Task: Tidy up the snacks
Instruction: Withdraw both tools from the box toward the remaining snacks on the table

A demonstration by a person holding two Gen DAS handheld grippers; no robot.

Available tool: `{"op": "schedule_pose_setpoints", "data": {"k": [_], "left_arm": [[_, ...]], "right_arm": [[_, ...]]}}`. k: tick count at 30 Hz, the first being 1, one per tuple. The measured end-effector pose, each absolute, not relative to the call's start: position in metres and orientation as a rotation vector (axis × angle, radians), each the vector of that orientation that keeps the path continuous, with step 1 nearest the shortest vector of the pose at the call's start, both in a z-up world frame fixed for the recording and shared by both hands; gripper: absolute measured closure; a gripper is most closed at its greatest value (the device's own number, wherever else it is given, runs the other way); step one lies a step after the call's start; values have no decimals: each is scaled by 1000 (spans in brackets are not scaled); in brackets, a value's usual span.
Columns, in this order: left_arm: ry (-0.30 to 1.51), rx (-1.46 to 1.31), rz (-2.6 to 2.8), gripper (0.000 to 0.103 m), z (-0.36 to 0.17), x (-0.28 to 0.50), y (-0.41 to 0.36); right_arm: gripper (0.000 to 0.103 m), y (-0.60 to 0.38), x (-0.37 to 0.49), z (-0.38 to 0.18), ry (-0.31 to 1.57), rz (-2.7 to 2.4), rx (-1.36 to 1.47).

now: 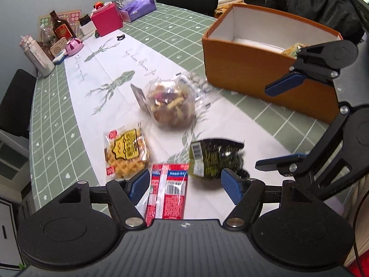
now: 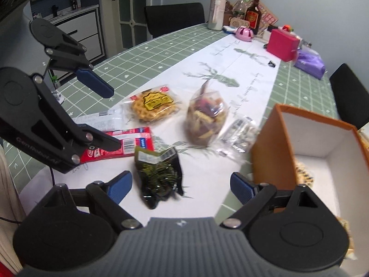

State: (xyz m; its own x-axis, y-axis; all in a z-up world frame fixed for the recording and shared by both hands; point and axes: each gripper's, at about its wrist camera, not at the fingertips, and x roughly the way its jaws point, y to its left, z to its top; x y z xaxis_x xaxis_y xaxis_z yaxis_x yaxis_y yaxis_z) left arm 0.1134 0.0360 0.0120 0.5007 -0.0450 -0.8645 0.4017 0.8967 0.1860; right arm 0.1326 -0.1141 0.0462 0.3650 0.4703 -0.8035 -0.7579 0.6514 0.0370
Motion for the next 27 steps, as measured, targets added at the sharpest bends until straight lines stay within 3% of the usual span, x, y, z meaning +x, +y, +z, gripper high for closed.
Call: {"op": "schedule_pose_setpoints", "data": {"k": [12,27], "left_arm": [[1009,272,-256,20,-49,104,84],[981,244,-278,20,-77,102,100]], "right_arm": [[10,-85,131,2,894,784,-379],[10,-76,136,-13,913,777,-385]]}}
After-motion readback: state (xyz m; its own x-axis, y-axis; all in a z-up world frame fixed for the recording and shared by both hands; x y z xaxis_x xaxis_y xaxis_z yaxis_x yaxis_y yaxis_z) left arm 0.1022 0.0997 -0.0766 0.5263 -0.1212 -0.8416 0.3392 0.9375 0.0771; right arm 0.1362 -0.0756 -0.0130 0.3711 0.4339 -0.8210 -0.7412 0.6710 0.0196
